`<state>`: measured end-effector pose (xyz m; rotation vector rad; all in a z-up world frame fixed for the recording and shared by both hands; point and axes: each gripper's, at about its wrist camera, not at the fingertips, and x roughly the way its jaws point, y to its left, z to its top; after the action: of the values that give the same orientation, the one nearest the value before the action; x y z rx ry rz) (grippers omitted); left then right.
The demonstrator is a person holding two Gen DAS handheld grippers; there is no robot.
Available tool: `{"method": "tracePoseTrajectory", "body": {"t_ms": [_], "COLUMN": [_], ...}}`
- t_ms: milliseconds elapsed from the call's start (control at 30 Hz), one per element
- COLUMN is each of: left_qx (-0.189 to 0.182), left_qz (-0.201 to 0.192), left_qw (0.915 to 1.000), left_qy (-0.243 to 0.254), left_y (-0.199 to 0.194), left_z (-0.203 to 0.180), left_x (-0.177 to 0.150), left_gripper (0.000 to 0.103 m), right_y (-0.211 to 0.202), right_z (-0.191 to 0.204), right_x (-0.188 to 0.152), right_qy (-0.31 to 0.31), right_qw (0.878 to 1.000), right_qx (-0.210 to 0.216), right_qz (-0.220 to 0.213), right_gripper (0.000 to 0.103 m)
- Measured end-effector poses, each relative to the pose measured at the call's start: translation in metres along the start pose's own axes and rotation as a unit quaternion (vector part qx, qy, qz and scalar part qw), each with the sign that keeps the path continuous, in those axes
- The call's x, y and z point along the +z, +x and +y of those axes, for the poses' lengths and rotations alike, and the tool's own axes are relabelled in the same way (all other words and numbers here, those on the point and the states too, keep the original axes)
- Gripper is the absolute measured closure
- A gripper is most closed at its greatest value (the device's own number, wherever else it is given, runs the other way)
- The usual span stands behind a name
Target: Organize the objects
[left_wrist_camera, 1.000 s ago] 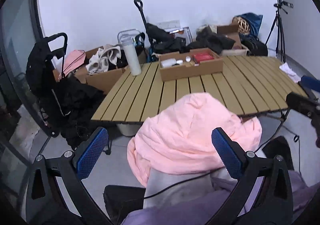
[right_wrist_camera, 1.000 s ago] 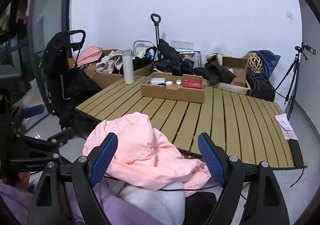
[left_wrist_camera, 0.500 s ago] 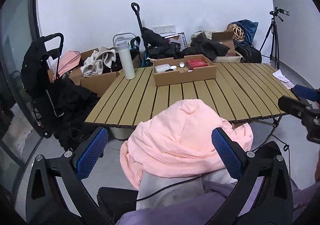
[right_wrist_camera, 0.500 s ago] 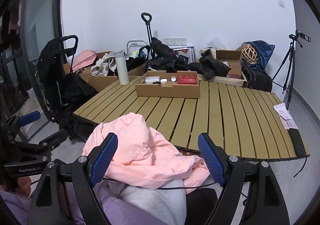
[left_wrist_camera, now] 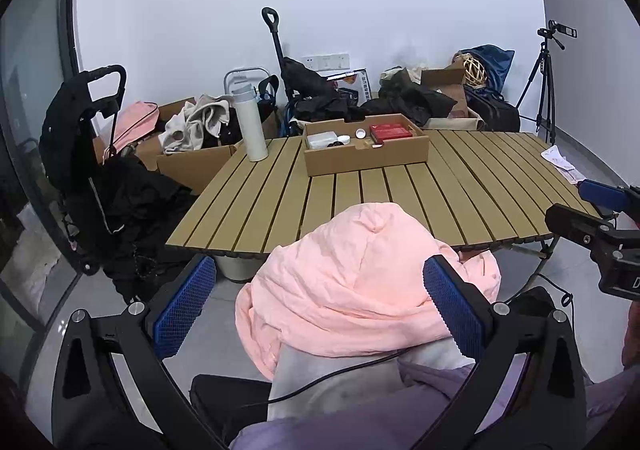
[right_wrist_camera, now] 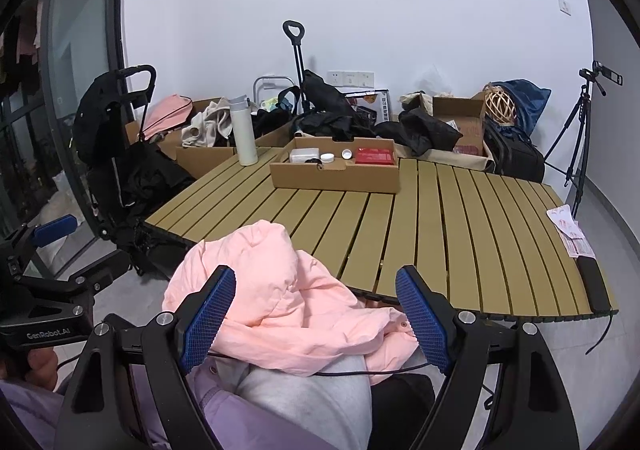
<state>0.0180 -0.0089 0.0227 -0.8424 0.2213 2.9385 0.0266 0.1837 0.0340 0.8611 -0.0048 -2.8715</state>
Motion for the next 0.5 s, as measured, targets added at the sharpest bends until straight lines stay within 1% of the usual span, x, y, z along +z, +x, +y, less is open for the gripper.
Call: {"method": "tracePoseTrajectory", "body": {"t_ms": [167, 300, 500], "left_qx": [0.0, 0.001, 0.001], "left_qz": [0.0, 0.0, 0.0], "left_qw": [1.0, 1.0, 1.0], "left_qy": [0.0, 0.0, 0.0], "left_y": [-0.0004, -0.0008, -0.0013], "left_z": [-0.0001, 0.0008, -0.0006], "left_x": [0.0, 0.0006, 0.0009], "left_gripper": [0.0, 0.0, 0.0], "right_y": [-0.0008, -0.0013, -0.0009], "right_z": [0.0003, -0.0012, -0.0016], "right_x": [-0.0003, 0.0005, 0.0003], "right_qy": [-0.002, 0.002, 0.002], "right_qw": [1.0, 1.0, 1.0], "right_qx": [0.0, 0.01, 0.002], "right_qz": [-0.001, -0.001, -0.001], "right_gripper": [0.018, 0.018, 0.018]}}
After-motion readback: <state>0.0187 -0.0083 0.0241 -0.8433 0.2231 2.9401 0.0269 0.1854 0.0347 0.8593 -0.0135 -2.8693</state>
